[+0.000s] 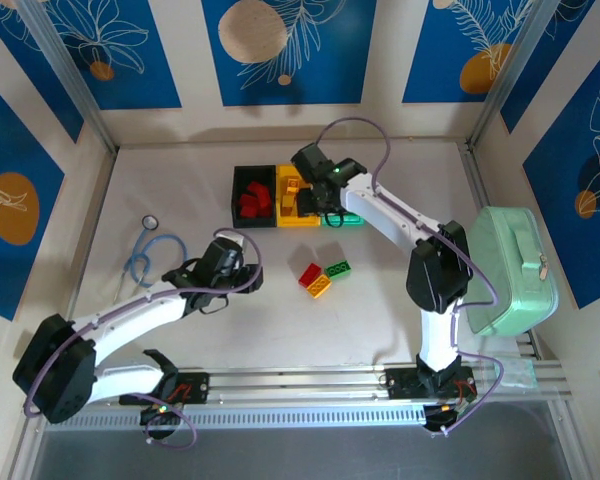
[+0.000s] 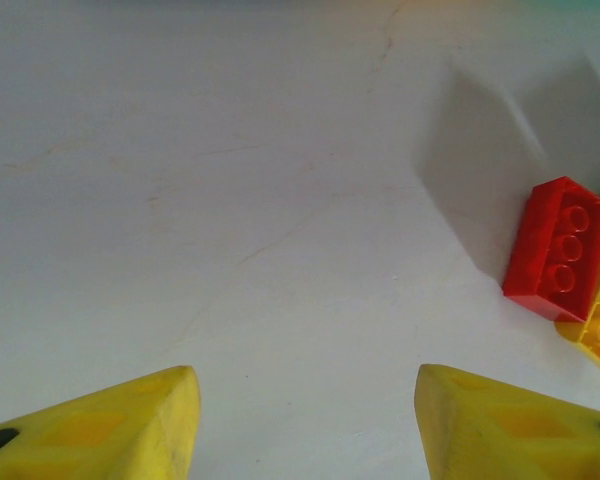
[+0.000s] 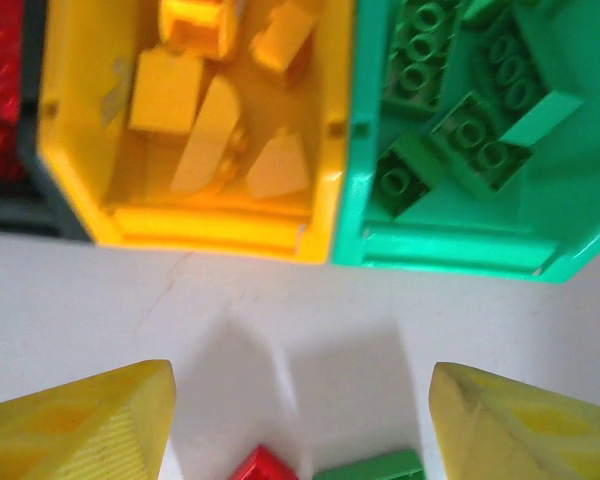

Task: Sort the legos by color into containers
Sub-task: Move the lego to the center of the table.

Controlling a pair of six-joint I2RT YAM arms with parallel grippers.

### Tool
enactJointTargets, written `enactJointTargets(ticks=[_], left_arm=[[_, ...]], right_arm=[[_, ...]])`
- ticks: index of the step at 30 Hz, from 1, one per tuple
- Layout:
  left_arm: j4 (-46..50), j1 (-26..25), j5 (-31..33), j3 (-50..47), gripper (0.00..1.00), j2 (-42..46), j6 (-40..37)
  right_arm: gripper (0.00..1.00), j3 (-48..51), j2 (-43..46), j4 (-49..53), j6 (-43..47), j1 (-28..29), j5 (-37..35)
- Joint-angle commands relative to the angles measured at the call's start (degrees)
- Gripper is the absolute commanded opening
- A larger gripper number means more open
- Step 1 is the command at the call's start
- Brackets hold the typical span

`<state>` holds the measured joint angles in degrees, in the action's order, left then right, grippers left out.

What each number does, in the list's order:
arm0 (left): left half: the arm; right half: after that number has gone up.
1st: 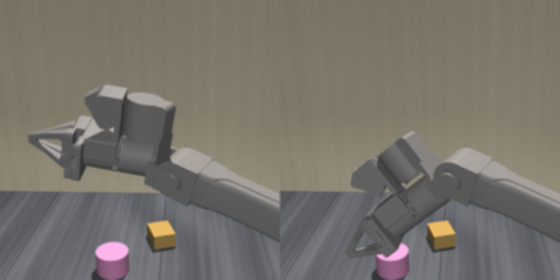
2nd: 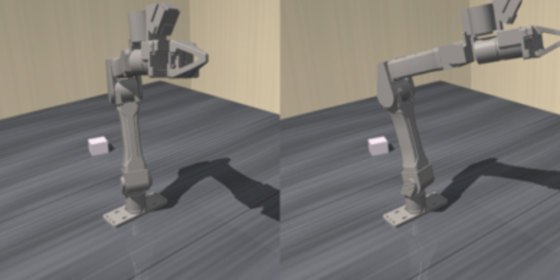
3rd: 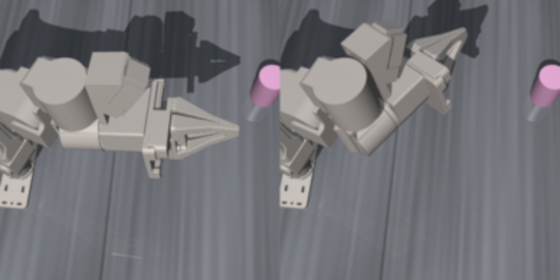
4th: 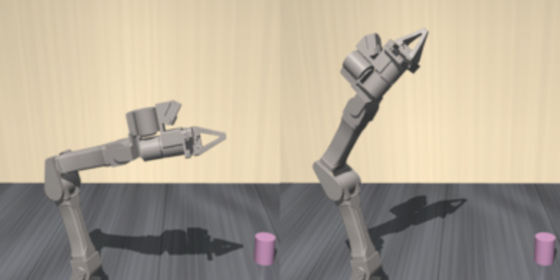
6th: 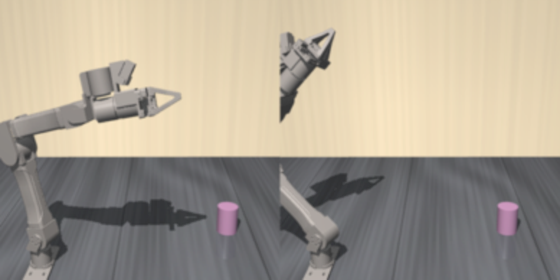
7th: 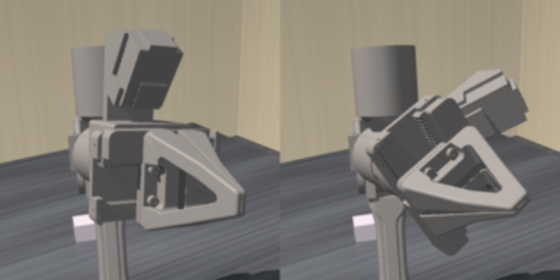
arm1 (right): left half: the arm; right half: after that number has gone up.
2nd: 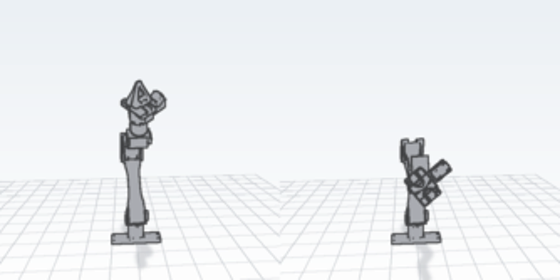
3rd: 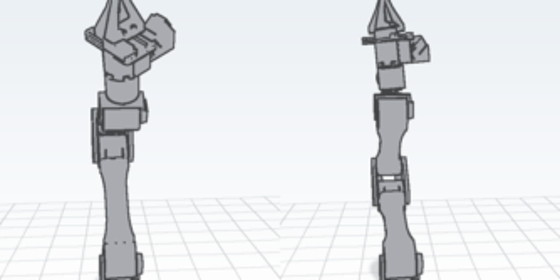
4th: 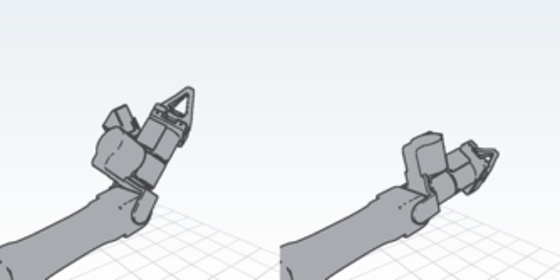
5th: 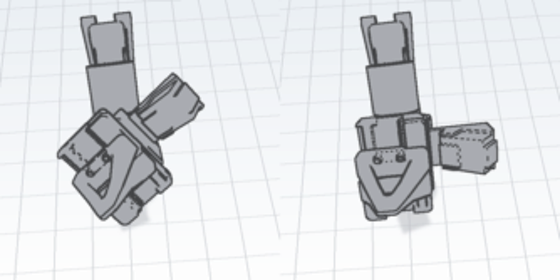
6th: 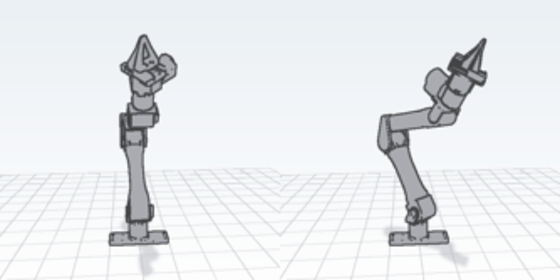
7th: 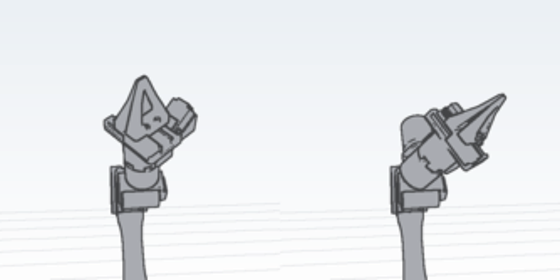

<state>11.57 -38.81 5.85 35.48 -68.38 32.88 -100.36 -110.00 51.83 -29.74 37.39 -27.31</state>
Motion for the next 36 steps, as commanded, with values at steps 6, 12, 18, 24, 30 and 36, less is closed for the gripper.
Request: enactJointTargets(ticks=[6, 12, 18, 24, 30, 36], left_arm=[[-5.41, -1.84, -3.94, 4.72, 0.60, -6.87, -0.73], [-6.94, -3.15, -5.70, 8.02, 0.61, -13.11, -0.98], [-7.45, -4.17, -7.05, 12.01, 0.62, -19.28, -1.40], [-6.31, -6.55, -7.58, 17.06, 0.62, -24.53, -2.81], [-5.86, -7.79, -9.35, 20.34, 0.62, -28.78, -3.01], [-6.13, -7.95, -10.39, 22.02, 0.61, -32.26, -1.84]], right_arm=[[0.69, 11.82, 7.35, -5.30, -0.09, 8.04, -3.54], [0.69, 21.53, 13.03, -6.16, -4.57, 10.16, -4.94], [0.69, 30.82, 20.52, -7.08, -8.83, 10.16, -5.29], [0.69, 39.43, 27.55, -7.24, -14.01, 8.69, -5.09], [0.69, 47.30, 34.22, -9.35, -16.70, 5.15, -2.06], [0.69, 50.76, 39.71, -9.57, -16.48, 2.02, -0.56]])
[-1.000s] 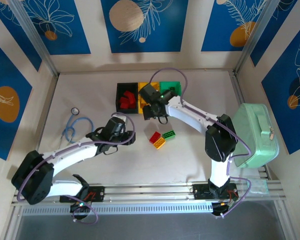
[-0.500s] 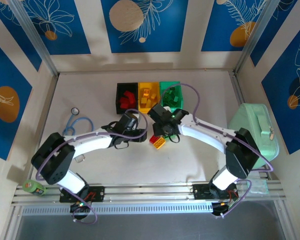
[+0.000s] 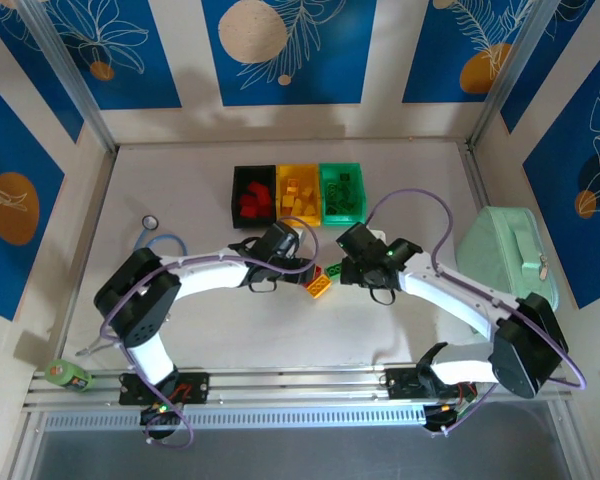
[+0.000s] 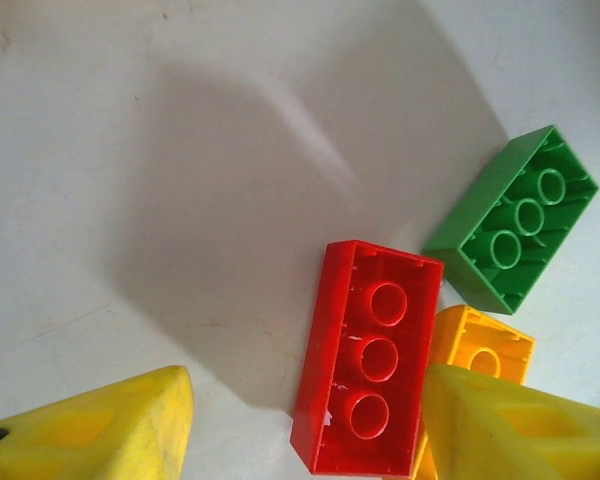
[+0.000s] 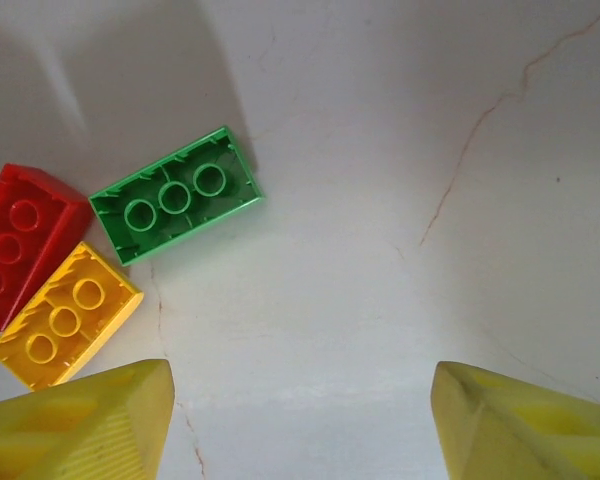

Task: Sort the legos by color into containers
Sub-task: Move the lego to the center of the table.

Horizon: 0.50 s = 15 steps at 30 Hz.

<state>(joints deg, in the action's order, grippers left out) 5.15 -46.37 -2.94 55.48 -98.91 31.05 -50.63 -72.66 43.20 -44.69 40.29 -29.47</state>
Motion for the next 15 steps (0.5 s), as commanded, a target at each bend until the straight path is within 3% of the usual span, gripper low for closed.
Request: enactJointTargets(ticks=[1, 9, 15], left_arm=[[0.16, -0.40, -1.95, 2.32, 0.61, -2.25, 0.11], [0.18, -0.63, -1.88, 3.31, 0.55, -5.13, 0.68], [3.26, -0.62, 2.58, 3.40, 0.48, -6.02, 1.33]], right_arm=[[0.69, 1.44, 2.98, -1.06, -1.54, -1.21, 1.85], [0.69, 2.82, 3.41, -2.48, -2.15, -1.71, 3.34], [0.69, 2.50, 3.10, -2.88, -1.98, -1.79, 3.40]])
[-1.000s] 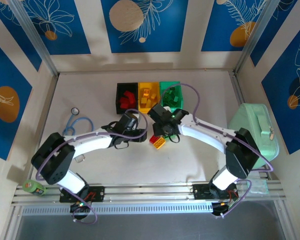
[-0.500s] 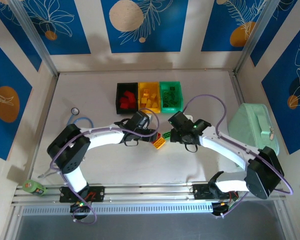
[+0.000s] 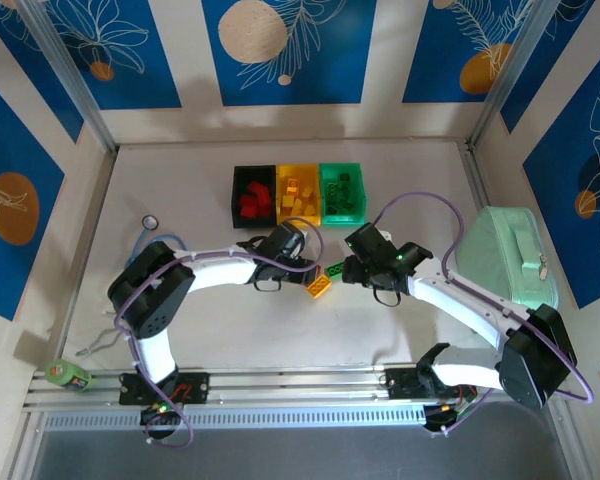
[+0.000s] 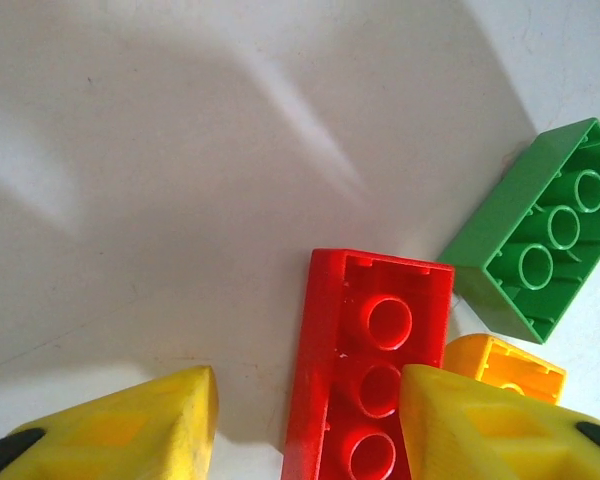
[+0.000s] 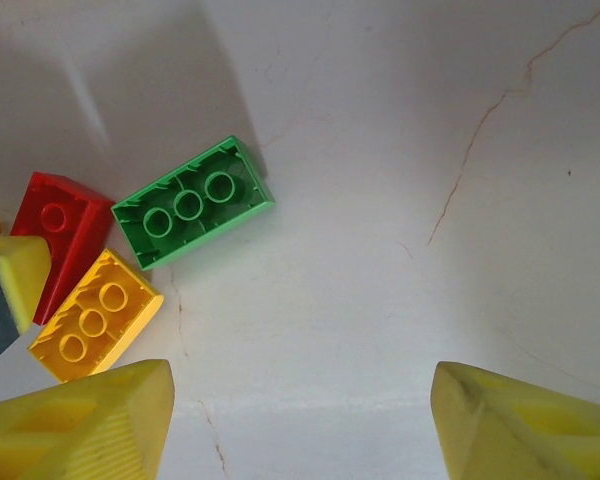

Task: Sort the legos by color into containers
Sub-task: Move the lego to the center of the table, then pick up the lego from the center of the table.

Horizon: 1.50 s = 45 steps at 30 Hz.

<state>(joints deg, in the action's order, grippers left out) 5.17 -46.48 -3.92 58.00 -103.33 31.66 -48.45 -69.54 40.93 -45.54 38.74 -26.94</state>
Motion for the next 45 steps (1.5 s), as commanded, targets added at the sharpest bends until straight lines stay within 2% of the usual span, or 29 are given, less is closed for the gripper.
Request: enactJointTargets(ticks=[1, 9, 12, 14, 17, 19, 24, 34, 38, 45], left_arm=[[4.06, -0.43, 4.95, 0.85, 0.47, -1.57, 1.09], [6.93, 2.43, 14.43, -3.47, 0.37, 3.66, 5.80], [6.32, 1.73, 18.70, -5.58, 0.38, 8.80, 5.55], [4.19, 0.01, 20.07, -6.27, 0.45, 12.01, 3.08], [3.16, -0.62, 18.06, -5.56, 0.55, 13.04, 1.12], [3.12, -0.56, 17.11, -4.98, 0.58, 12.36, 0.20], [4.49, -0.50, 15.88, -3.48, 0.62, 9.21, -1.74], [6.78, 0.05, 16.31, 0.32, 0.63, 2.34, -5.37], [6.87, 0.52, 16.09, 0.98, 0.60, 0.94, -5.62], [7.94, 0.77, 17.26, 1.20, 0.44, 0.06, -6.78]], right_arm=[[0.69, 0.27, -0.07, -0.68, -0.97, -0.25, 0.91], [0.69, 0.68, 0.11, -0.59, -1.35, -0.16, 0.92], [0.69, 0.96, 0.13, -0.76, -1.61, 0.02, 0.86], [0.69, 0.97, -0.02, -1.19, -1.75, 0.18, 0.91], [0.69, 0.33, -0.45, -1.80, -1.73, 0.37, 1.25], [0.69, -0.51, -0.96, -1.66, -1.61, 0.71, 1.19], [0.69, -1.33, -1.52, -0.94, -1.46, 1.41, 0.48], [0.69, 0.20, -0.12, -1.05, -2.05, 1.25, 0.73], [0.69, 0.18, 0.36, -0.68, -1.87, 1.09, 0.40], [0.69, 0.98, 1.25, -1.20, -2.01, 0.54, 0.91]])
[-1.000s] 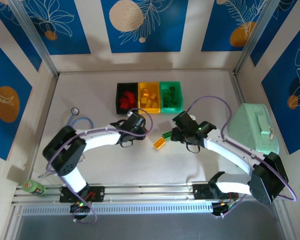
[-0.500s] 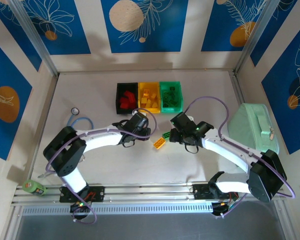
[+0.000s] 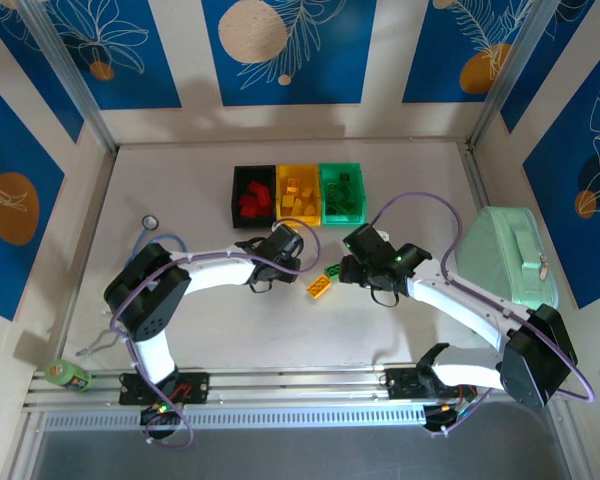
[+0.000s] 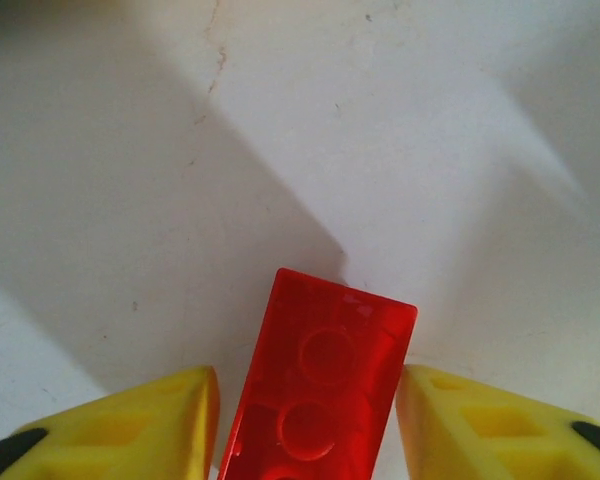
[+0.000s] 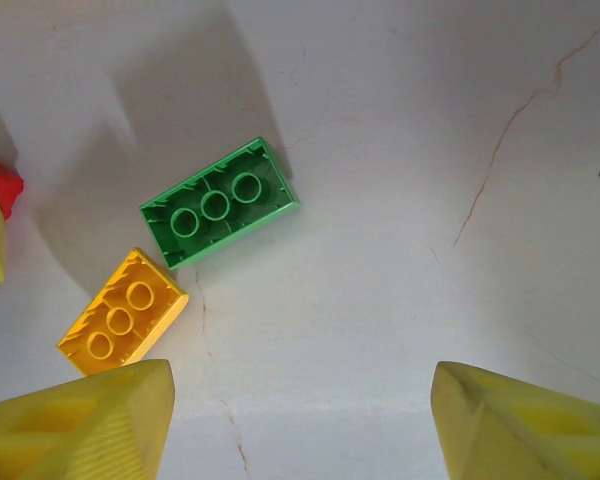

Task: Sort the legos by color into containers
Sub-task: Pick up the lego from the center of the table, then place the lego in the container.

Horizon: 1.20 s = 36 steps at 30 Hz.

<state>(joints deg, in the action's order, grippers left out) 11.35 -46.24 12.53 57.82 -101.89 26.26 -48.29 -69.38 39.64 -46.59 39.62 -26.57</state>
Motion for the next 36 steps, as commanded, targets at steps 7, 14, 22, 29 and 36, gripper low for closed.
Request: enactJointTargets(ticks=[7, 14, 22, 29, 36], left_arm=[[2.57, 0.86, 1.75, 1.59, 0.35, 0.92, -2.27], [2.44, 5.65, -1.69, 3.52, 0.32, 3.88, -2.74], [4.31, 17.47, -2.71, 13.21, 0.31, 3.40, -5.10], [12.46, 25.27, -4.86, 37.26, 0.31, -12.47, -8.81], [17.40, 27.03, -9.78, 48.58, 0.49, -20.63, -9.48]], right_arm=[[0.69, 0.49, 1.01, 0.13, -0.84, -0.42, 0.55], [0.69, 1.37, 1.40, -0.50, -1.05, -0.33, 0.85], [0.75, -0.86, -5.15, -3.98, 1.19, 0.67, 7.03], [0.76, -9.91, -20.21, -3.98, -1.79, 5.81, 9.25], [0.73, -18.18, -32.42, -2.12, -7.85, 7.05, 9.28]])
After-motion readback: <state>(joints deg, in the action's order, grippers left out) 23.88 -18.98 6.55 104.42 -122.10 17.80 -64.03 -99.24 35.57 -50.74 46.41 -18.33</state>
